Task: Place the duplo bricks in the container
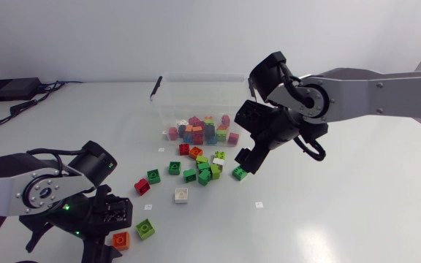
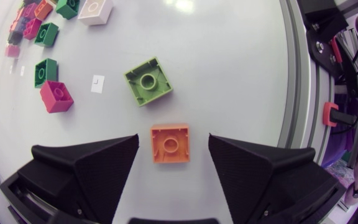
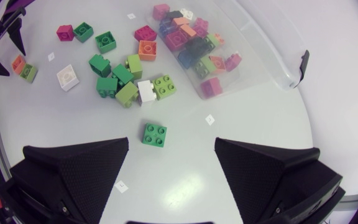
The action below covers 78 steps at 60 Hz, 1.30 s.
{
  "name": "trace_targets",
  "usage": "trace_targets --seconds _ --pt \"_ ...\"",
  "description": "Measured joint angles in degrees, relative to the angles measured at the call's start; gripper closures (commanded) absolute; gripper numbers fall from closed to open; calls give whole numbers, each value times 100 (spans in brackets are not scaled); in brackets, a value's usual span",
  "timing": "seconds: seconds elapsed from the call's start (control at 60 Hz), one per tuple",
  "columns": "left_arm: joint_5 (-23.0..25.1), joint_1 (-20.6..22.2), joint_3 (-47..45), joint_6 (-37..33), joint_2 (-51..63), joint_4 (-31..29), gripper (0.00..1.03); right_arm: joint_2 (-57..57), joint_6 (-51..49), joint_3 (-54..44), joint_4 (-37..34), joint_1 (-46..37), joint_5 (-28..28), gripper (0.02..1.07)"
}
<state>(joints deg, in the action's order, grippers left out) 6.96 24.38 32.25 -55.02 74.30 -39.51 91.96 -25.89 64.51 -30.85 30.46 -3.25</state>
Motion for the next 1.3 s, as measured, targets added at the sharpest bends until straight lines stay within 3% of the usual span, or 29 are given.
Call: trace_targets --seconds 0.1,0.15,0.233,0.533,0.733,1.0,1.15,1.3 --pt "0 17 -52 127 160 205 50 0 216 -66 -26 50 -2 7" --pt "0 17 -74 166 267 313 62 11 328 -116 -39 81 -2 7" --pt "-2 17 -111 267 424 468 65 114 470 -157 -44 101 0 7" --pt "-85 94 -122 431 544 573 69 741 708 -210 39 101 61 10" --pt "-109 -9 -66 428 240 101 69 1091 796 -212 155 101 90 10" --pt "-98 -363 765 428 -367 -310 68 1550 813 -22 286 85 109 13" --pt "205 -498 1220 450 -479 -400 68 1784 787 236 308 -9 168 14" --pt "522 -581 1696 632 -485 -396 68 2000 763 555 302 -114 190 22"
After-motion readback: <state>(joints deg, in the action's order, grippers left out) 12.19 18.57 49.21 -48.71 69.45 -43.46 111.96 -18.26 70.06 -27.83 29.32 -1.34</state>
